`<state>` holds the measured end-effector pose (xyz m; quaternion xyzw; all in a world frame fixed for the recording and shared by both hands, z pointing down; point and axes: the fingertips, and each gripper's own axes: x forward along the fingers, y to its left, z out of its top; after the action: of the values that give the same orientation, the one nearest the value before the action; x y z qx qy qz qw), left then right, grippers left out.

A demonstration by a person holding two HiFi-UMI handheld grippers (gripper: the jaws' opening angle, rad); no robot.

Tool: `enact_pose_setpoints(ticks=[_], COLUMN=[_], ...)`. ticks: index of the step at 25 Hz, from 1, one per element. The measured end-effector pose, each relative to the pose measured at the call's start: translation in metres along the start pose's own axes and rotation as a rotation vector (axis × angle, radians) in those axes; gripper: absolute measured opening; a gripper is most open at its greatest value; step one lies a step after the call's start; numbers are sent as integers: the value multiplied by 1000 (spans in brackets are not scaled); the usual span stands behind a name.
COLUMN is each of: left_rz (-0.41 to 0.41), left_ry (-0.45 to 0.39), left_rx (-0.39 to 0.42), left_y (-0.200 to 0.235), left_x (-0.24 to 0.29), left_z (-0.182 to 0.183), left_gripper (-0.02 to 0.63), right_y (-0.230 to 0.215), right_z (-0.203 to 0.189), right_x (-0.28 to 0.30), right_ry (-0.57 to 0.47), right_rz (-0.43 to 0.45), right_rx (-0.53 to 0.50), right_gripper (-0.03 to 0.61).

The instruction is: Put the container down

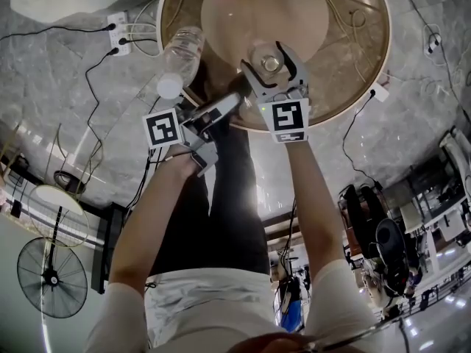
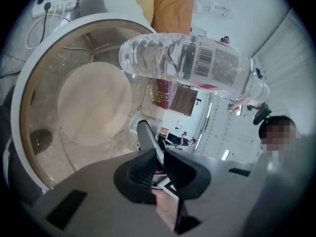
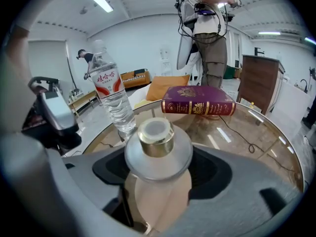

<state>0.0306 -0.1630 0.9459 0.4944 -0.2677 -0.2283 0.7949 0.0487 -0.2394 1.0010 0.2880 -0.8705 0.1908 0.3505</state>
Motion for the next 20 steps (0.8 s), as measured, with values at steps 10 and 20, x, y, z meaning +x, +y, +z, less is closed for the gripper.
enact_pose_setpoints(ticks=[10, 20], left_rz=[4, -2], left_ry=[3, -6], left_rx=[7, 25], left_y=[6, 3], left_x=[-3, -11], left_z=[-1, -8], left_gripper=[43, 43], right_y=[1, 2], right_z=[-6, -4], right_x=[2, -5], right_ry=[-1, -5], right_rz=[-33, -24], right_rx=[-34, -11], right_gripper=[339, 367])
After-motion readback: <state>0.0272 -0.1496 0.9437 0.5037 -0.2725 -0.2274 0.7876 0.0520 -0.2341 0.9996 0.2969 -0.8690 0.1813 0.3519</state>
